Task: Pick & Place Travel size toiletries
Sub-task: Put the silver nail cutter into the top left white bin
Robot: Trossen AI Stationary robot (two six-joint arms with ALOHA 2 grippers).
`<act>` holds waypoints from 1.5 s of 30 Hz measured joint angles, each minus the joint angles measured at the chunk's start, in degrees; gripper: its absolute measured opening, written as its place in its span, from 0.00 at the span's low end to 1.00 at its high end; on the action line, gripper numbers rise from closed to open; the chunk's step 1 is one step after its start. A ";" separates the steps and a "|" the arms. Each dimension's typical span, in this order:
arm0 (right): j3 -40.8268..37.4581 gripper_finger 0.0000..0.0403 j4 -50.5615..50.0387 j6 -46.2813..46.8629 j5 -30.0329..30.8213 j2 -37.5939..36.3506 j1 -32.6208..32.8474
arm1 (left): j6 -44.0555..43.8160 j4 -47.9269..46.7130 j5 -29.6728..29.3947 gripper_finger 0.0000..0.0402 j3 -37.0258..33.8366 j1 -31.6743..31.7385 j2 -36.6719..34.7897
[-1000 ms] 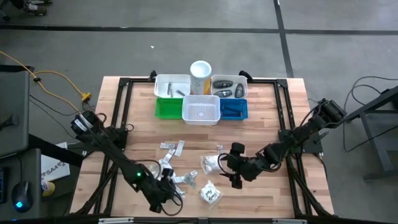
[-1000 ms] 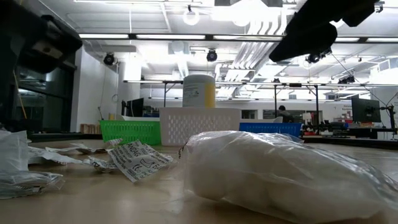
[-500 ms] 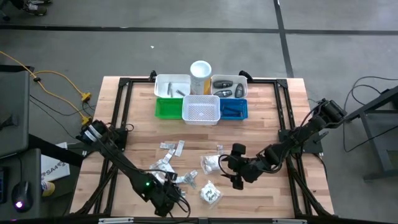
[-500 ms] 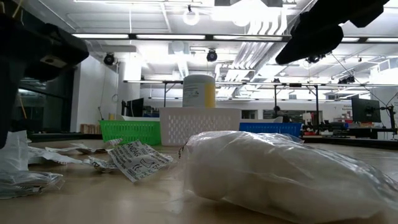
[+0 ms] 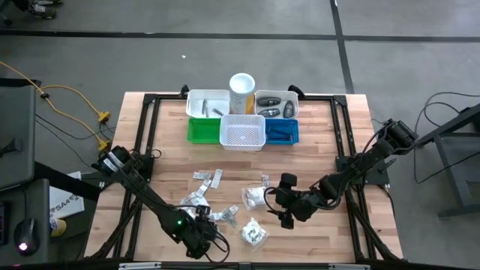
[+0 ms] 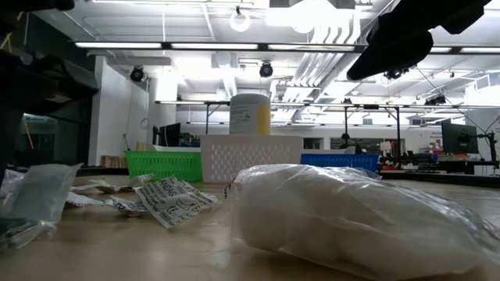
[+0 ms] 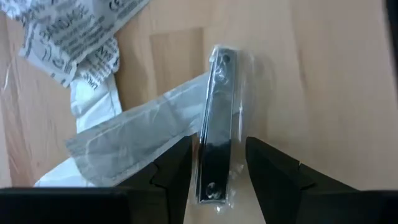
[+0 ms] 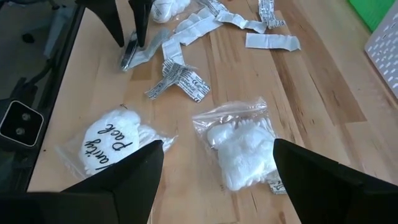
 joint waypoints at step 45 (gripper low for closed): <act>0.00 0.74 0.30 1.51 -0.17 0.00 0.22 | 2.54 -40.99 -18.34 0.13 18.13 2.88 -0.22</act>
